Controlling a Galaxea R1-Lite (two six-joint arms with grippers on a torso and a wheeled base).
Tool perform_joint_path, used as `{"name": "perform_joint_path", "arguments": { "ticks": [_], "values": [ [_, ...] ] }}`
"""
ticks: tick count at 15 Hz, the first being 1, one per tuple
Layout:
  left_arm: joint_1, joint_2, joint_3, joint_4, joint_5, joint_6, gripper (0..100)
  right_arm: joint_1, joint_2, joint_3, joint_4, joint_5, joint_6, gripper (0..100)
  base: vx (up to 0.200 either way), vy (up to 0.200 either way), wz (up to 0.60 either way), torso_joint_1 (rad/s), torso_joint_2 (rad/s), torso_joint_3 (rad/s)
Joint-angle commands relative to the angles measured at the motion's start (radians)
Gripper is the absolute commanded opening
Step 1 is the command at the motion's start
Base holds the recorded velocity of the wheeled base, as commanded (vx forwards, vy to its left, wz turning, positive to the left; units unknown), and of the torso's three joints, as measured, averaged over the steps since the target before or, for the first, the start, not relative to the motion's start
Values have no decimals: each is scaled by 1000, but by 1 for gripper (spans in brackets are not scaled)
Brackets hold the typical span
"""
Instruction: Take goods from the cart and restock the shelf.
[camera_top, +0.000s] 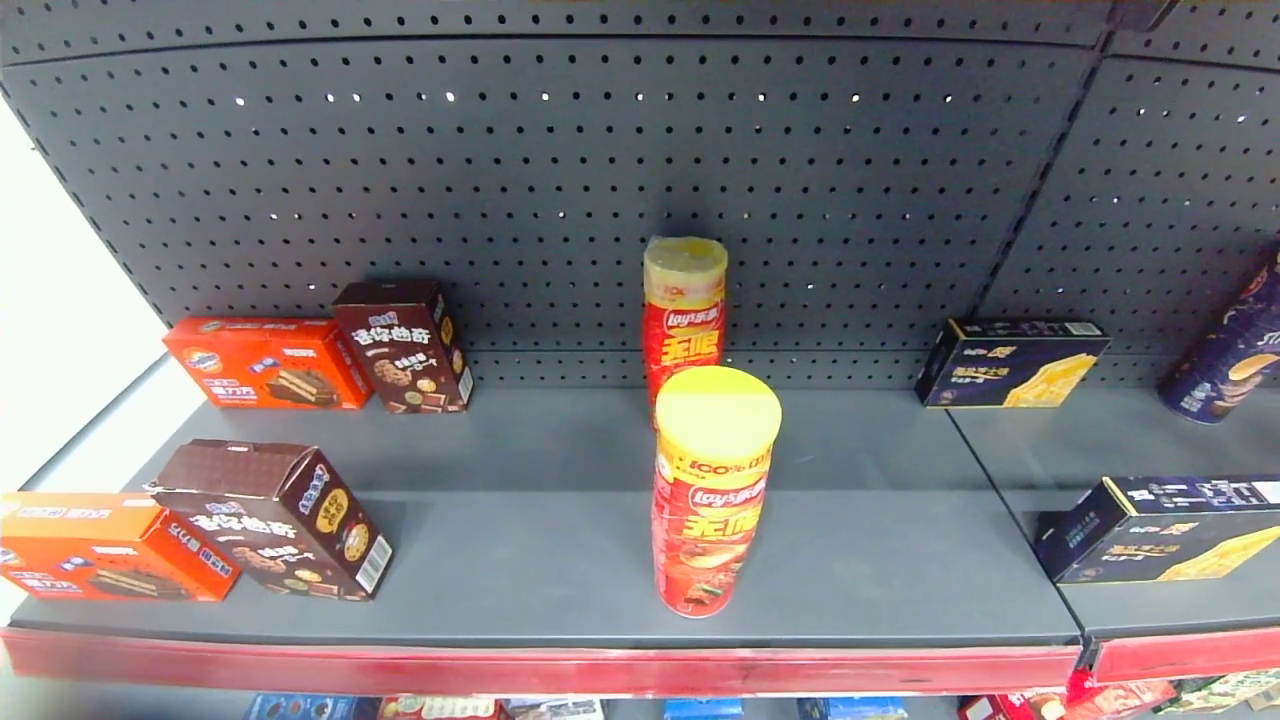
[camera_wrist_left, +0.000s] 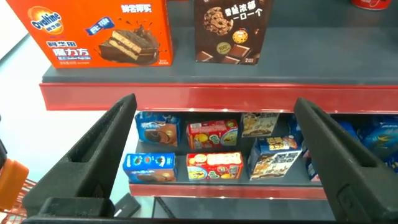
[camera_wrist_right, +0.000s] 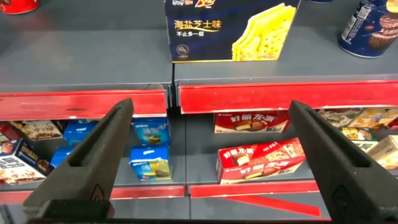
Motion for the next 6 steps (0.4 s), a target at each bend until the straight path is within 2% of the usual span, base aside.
{"name": "perform_joint_path", "arguments": {
  "ticks": [1,6],
  "values": [
    [1,1,0,0,-1,0,100,0,0,0,0,0,0,100,0,0,0,0,0,0],
    [1,1,0,0,1,0,100,0,0,-2,3,2,2,100,0,0,0,0,0,0]
  ]
}}
